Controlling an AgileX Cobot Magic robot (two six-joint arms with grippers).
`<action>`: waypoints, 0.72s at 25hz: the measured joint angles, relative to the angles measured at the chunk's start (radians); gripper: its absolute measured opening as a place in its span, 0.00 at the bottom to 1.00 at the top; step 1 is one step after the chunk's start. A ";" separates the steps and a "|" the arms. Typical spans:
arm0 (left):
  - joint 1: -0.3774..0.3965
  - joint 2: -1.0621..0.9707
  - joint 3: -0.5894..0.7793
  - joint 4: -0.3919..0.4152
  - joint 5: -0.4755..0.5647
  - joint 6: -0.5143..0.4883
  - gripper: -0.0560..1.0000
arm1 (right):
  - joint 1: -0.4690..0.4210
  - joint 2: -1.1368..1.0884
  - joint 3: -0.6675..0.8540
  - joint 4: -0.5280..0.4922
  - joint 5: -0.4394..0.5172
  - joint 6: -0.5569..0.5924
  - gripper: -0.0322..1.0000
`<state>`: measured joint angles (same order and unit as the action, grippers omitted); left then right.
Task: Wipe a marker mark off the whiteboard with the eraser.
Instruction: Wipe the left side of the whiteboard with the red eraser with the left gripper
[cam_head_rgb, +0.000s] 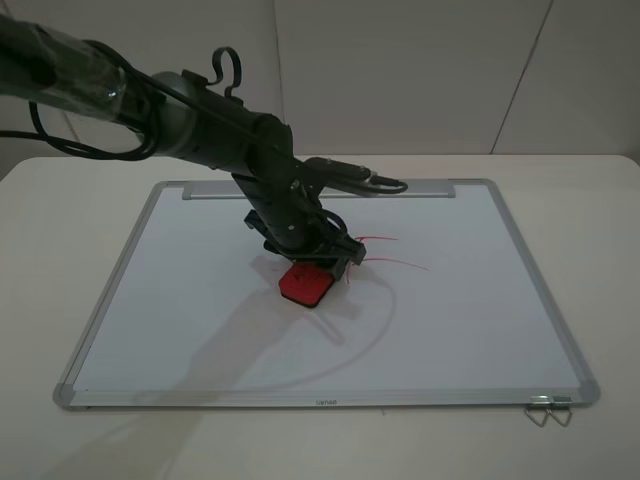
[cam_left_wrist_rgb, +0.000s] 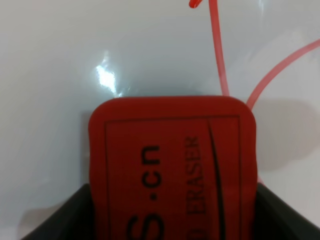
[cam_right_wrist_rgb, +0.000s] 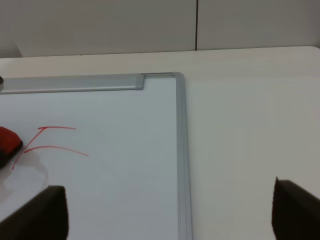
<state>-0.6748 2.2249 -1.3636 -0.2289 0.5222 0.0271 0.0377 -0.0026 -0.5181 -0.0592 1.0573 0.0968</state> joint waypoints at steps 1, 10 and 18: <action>0.007 0.000 0.000 -0.005 0.005 0.000 0.59 | 0.000 0.000 0.000 0.000 0.000 0.000 0.73; 0.085 -0.001 -0.004 0.171 0.121 -0.045 0.59 | 0.000 0.000 0.000 0.000 0.000 0.000 0.73; 0.138 -0.001 -0.005 0.229 0.170 -0.088 0.59 | 0.000 0.000 0.000 0.000 0.000 0.000 0.73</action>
<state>-0.5369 2.2240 -1.3688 0.0000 0.6920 -0.0612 0.0377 -0.0026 -0.5181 -0.0592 1.0573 0.0968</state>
